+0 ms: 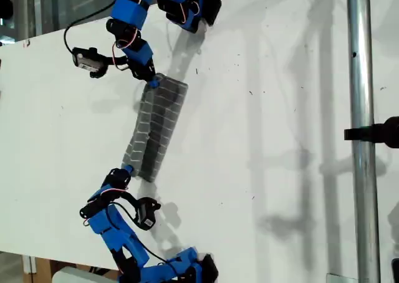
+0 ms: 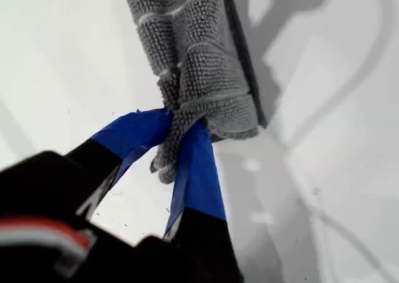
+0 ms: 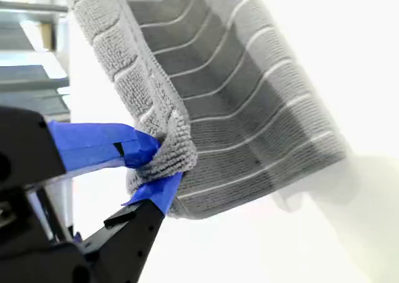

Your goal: Grasp corners of a towel and fold twice.

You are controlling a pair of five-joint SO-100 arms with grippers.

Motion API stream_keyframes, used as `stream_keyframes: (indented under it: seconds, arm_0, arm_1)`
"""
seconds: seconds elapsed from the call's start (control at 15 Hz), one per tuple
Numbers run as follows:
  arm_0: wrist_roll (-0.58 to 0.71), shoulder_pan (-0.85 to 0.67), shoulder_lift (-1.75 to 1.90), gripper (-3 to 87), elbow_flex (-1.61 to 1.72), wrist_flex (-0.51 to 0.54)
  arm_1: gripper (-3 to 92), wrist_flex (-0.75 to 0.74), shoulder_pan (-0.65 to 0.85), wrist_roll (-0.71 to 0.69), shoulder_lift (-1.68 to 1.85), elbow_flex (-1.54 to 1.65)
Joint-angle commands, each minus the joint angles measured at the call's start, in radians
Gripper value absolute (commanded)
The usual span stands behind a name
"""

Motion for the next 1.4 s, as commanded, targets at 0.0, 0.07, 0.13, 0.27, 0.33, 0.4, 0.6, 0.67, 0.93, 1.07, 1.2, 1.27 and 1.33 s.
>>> stream_keyframes:
  seconds: [0.0, 0.07, 0.13, 0.27, 0.33, 0.4, 0.6, 0.67, 0.93, 1.07, 1.2, 1.27, 1.33]
  arm_0:
    - [-0.041, 0.000, -0.021, -1.8, 0.032, -0.005]
    - [-0.052, 0.005, -0.057, -1.7, 0.035, -0.003]
    - [-0.061, 0.006, -0.100, -1.7, 0.032, 0.002]
    - [-0.078, -0.009, -0.179, -1.7, 0.011, 0.000]
    - [-0.081, -0.011, -0.201, -1.7, 0.003, 0.005]
    - [-0.086, -0.009, -0.206, -1.7, 0.006, 0.005]
    - [-0.098, -0.044, -0.239, -1.0, 0.000, 0.002]
    - [-0.100, -0.063, -0.259, 1.2, -0.021, 0.003]
    - [-0.169, -0.121, -0.249, 18.9, -0.086, 0.106]
    - [-0.160, -0.106, -0.147, 21.0, -0.080, 0.163]
    - [-0.144, -0.057, 0.012, 20.8, -0.029, 0.201]
    - [-0.135, -0.021, 0.110, 20.5, 0.014, 0.221]
    - [-0.155, 0.009, 0.227, 20.8, 0.086, 0.227]
  arm_1:
    - [-0.3, -0.132, -0.063, 0.087, 0.011, 0.149]
    - [-0.3, -0.176, -0.071, 0.107, 0.011, 0.210]
    - [-0.3, -0.204, -0.067, 0.118, 0.006, 0.252]
    - [-0.3, -0.229, -0.046, 0.120, 0.000, 0.299]
    - [-0.3, -0.236, -0.034, 0.117, -0.006, 0.307]
    - [-0.3, -0.252, -0.031, 0.118, -0.025, 0.308]
    - [0.1, -0.327, -0.038, 0.135, -0.129, 0.308]
    - [5.2, -0.322, -0.026, 0.138, -0.149, 0.299]
    - [24.2, -0.086, 0.017, 0.137, 0.043, 0.258]
    - [25.2, 0.112, 0.035, 0.173, 0.298, 0.259]
    - [26.1, 0.207, 0.006, 0.250, 0.531, 0.305]
    - [26.5, 0.239, -0.017, 0.285, 0.574, 0.321]
    - [26.8, 0.252, -0.041, 0.321, 0.600, 0.337]
